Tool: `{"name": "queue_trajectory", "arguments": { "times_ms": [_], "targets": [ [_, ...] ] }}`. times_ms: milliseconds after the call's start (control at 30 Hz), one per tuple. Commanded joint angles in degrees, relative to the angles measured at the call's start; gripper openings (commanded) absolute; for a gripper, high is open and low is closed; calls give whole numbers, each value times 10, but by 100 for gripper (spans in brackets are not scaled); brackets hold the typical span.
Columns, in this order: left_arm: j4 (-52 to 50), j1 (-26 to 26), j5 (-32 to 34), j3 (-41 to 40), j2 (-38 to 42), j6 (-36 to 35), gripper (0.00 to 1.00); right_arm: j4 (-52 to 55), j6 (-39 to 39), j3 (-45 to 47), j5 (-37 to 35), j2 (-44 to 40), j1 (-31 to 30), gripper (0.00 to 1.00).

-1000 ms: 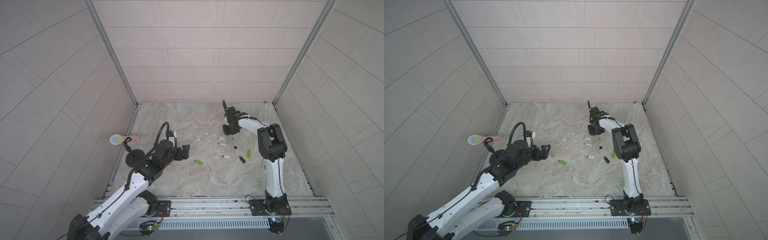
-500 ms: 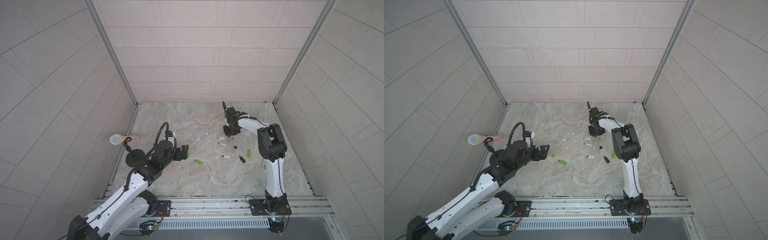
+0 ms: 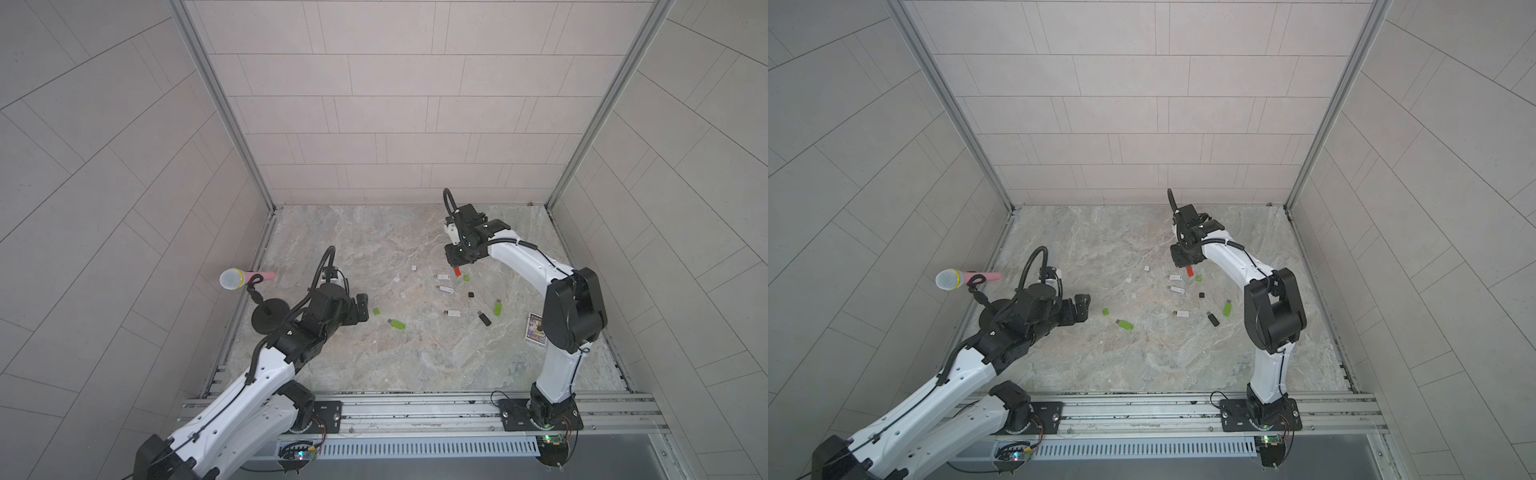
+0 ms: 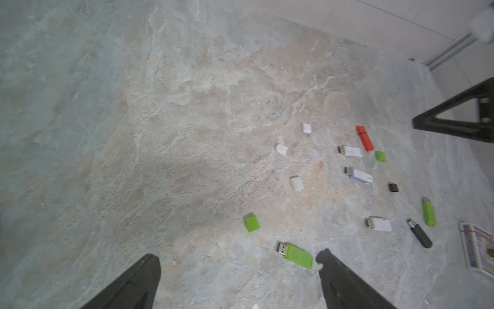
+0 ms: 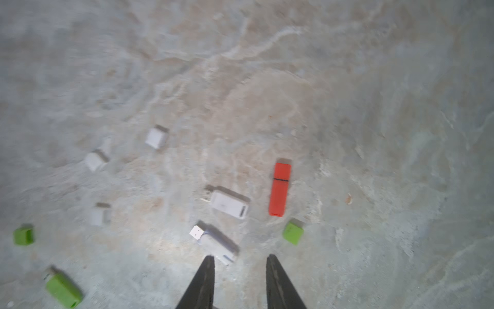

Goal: Close the usb drive cover
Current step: Pick up the cover from the center of the board.

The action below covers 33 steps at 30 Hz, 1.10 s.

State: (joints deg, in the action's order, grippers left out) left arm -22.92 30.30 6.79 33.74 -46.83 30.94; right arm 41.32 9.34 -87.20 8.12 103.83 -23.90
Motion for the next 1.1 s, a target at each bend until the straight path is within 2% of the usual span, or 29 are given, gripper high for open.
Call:
{"name": "queue_trajectory", "arguments": {
  "times_ms": [0, 233, 333, 500, 667, 867, 1067],
  "targets": [
    [-56, -11, 30, 20, -7, 31, 100, -36, -56, 52, 35, -21, -63, 35],
    [-97, -52, 30, 12, 1, 87, 100, -119, -258, 115, 109, -33, -168, 35],
    [-98, -87, 1, -2, 6, 115, 100, -125, -356, 126, 184, -18, -181, 36],
    [-100, -125, -30, -14, 8, 128, 100, -110, -438, 86, 208, 37, -199, 36],
    [-122, -146, 8, -11, 10, 136, 100, -94, -487, 40, 207, 90, -221, 36],
    [-156, -150, 71, 5, 17, 144, 100, -127, -488, 3, 215, 140, -227, 37],
    [-166, -150, 99, 10, 37, 147, 100, -150, -504, -18, 208, 173, -228, 39]
  ]
}}
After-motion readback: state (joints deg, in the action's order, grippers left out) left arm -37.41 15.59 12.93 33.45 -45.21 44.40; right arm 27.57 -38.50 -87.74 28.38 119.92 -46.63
